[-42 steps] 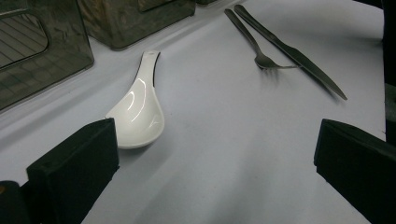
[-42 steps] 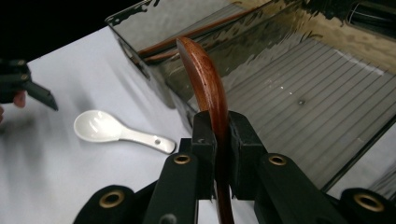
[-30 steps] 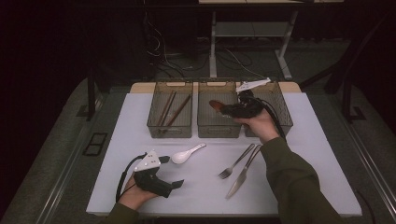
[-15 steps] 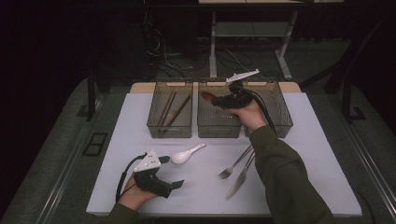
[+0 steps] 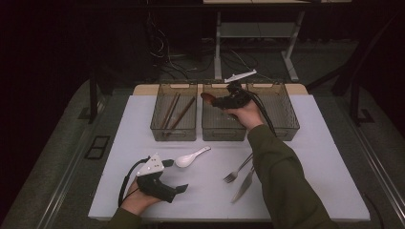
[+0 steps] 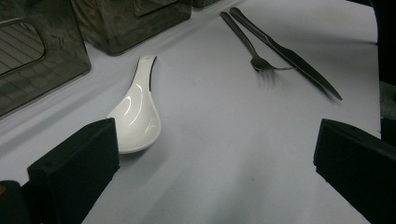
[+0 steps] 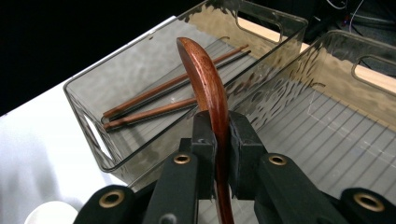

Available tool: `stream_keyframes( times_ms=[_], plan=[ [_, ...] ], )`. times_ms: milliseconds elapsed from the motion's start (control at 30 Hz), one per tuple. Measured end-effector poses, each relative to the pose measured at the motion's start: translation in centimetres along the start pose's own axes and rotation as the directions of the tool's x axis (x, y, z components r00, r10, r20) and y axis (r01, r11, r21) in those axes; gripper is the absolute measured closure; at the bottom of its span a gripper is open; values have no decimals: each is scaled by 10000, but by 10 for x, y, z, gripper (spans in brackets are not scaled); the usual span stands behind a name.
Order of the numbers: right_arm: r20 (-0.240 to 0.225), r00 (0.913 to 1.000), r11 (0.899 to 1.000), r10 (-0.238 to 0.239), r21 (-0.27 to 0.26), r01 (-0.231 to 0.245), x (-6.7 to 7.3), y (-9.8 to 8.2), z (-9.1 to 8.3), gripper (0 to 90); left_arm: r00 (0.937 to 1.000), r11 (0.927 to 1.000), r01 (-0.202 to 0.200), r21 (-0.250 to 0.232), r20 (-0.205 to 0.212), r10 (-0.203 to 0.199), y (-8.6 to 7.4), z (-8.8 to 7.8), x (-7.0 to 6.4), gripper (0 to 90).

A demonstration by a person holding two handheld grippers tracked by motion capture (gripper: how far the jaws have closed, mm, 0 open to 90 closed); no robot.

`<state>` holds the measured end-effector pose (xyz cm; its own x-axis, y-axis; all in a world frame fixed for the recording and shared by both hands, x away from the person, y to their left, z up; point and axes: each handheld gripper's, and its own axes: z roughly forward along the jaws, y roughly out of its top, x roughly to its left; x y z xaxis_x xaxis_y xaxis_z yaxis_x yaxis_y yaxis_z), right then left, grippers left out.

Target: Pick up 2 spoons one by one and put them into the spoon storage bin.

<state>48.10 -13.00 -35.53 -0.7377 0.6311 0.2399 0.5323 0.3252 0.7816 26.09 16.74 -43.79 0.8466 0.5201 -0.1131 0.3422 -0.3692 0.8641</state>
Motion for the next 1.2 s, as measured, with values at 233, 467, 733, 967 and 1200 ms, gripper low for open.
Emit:
stream_keyframes(
  times_ms=[233, 467, 733, 967, 1200],
  plan=[
    [99, 9998, 9995, 188, 252, -190, -4, -7, 9, 817, 10000, 10000, -54, 79, 35, 54, 0, 1, 0, 0],
    [297, 9993, 9981, 228, 568, -245, -8, -14, 13, 808, 10000, 9999, -29, 128, 44, 28, 0, 2, -1, 0],
    [462, 9985, 9976, 283, 611, -311, -12, -19, 6, 667, 10000, 9999, -64, 152, 67, 63, 0, 2, -1, 0],
    [295, 9986, 9985, 443, 310, -452, -13, -22, -10, 536, 9999, 9998, -98, 168, 55, 97, 0, 3, -1, 0],
    [107, 9992, 9993, 372, -88, -371, -11, -29, -34, 414, 10000, 9999, -66, 151, 16, 66, 0, 1, 0, 0]
  ],
)
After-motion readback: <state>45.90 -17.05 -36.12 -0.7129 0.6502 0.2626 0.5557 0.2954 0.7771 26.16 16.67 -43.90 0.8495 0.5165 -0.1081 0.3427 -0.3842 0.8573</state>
